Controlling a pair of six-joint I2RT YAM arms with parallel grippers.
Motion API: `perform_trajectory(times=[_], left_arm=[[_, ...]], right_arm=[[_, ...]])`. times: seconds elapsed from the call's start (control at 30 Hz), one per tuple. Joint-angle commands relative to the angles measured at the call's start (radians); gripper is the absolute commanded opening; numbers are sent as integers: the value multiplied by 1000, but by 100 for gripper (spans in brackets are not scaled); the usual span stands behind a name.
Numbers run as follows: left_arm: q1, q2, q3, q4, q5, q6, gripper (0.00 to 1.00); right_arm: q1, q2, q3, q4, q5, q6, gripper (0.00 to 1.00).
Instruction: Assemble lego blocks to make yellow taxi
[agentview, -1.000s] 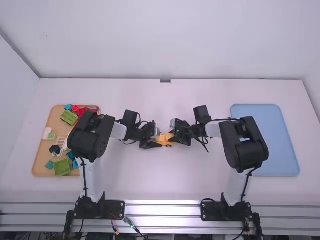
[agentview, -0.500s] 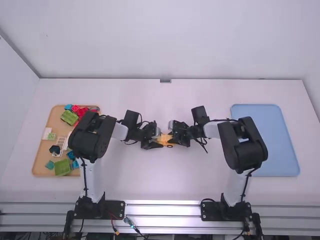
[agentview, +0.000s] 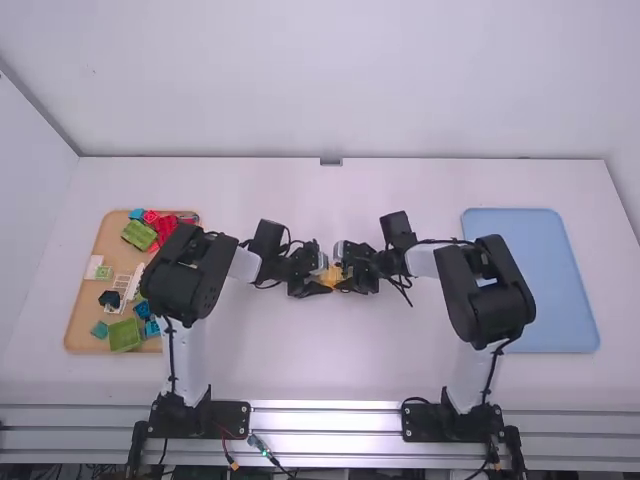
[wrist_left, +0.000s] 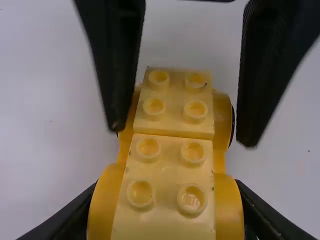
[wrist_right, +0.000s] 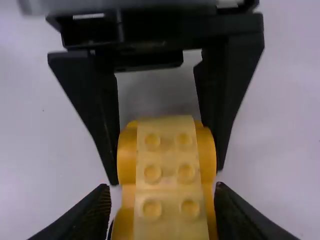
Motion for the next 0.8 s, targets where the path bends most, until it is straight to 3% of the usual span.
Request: perform_trajectory(times=[0.0,0.07,0.33,0.37,0.4,0.47,0.77], left_arm=[[-11,21,-9,-19,-31,-35,32],[-13,21,-9,-19,-31,-35,32],[-13,21,-9,-24,-35,-35,31],[-10,21,-9,-27,-37,-36,31],[-13,21,-10,-35,-55,-36,31],[-17,21,-10,-43,-85,-36,32],[-19,21,-9,-26,-93,-62,32]], right_arm=[[-10,2,-7,18,-29,4,58],[-26,2,2,35,-82,4,66],[-93,-40,47,-51,-250,-68,64],[-100,-50,46,-65,-265,-88,55],[-108,-64,45,-84,-272,-106,20],[-113,-76,44,-103,-257,-108,0],[-58,-8,43,-113,-107,-51,0]])
